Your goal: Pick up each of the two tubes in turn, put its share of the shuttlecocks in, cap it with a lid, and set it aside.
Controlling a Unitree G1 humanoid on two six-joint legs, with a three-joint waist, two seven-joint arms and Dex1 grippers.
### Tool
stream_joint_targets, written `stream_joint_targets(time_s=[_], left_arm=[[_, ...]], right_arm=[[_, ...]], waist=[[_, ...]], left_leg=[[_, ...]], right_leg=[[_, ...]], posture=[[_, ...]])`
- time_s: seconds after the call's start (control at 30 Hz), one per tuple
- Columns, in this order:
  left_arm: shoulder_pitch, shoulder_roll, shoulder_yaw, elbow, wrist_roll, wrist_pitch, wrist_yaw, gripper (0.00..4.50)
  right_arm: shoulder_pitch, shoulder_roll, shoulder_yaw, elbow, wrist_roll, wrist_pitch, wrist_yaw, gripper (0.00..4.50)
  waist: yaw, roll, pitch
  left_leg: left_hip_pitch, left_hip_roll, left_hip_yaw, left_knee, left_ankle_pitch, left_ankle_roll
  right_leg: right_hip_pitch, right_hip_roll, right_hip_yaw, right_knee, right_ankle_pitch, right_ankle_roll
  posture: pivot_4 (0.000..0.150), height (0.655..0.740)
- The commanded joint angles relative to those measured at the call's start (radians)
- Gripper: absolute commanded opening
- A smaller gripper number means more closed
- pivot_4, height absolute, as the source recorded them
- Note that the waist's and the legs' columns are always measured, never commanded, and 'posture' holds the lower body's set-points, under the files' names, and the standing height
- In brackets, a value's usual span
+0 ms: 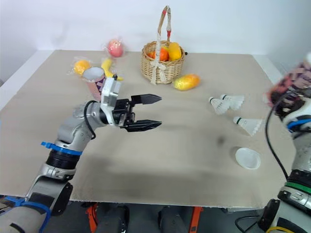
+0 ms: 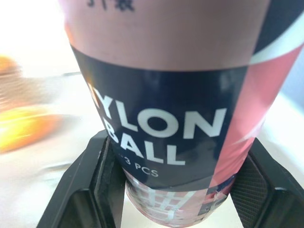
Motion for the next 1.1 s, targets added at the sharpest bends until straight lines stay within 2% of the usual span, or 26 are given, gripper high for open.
stream_joint_targets(time_s=[0.03, 0.2, 0.63, 0.77, 1.1], left_arm=[[-0.036, -0.032, -0.001, 0.078, 0.07, -0.06, 0.037, 4.5], [-0.063, -0.053, -0.023, 0.172, 0.178, -0.108, 0.1, 4.5], [-0.025, -0.075, -0.017, 0.094, 0.186, -0.068, 0.134, 4.5], [0.001, -0.058, -0.014, 0.061, 0.185, -0.055, 0.13, 4.5], [0.004, -0.05, -0.004, 0.027, 0.172, -0.024, 0.128, 4.5]], right_arm=[[-0.006, -0.03, -0.016, 0.076, -0.04, -0.076, -0.085, 2.95], [0.012, -0.013, 0.02, 0.204, -0.084, -0.16, -0.127, 2.95], [0.019, 0.014, 0.044, 0.335, -0.033, -0.192, -0.111, 2.95], [0.046, 0.018, 0.034, 0.329, -0.005, -0.172, -0.109, 4.39], [0.148, -0.007, 0.022, 0.203, 0.076, -0.06, 0.002, 4.46]], waist=[[-0.006, 0.001, 0.0], [-0.016, 0.001, 0.0], [-0.017, 0.003, 0.0], [-0.017, 0.003, 0.0], [-0.017, 0.003, 0.0]], left_leg=[[0.001, 0.0, 0.002, -0.001, 0.0, 0.001], [0.002, 0.0, 0.006, -0.001, 0.0, 0.002], [0.003, 0.0, 0.008, -0.001, 0.0, 0.002], [0.004, 0.0, 0.008, -0.001, 0.0, 0.002], [0.004, 0.0, 0.008, 0.0, 0.0, 0.002]], right_leg=[[0.0, 0.001, 0.001, 0.0, 0.0, 0.0], [0.0, 0.001, 0.006, 0.0, 0.0, 0.001], [0.001, 0.0, 0.009, 0.0, 0.0, 0.003], [0.001, 0.001, 0.009, 0.0, 0.0, 0.003], [0.001, 0.001, 0.009, 0.0, 0.001, 0.004]], posture=[[0.15, 0.74], [0.15, 0.74], [0.15, 0.74], [0.15, 0.74], [0.15, 0.74]])
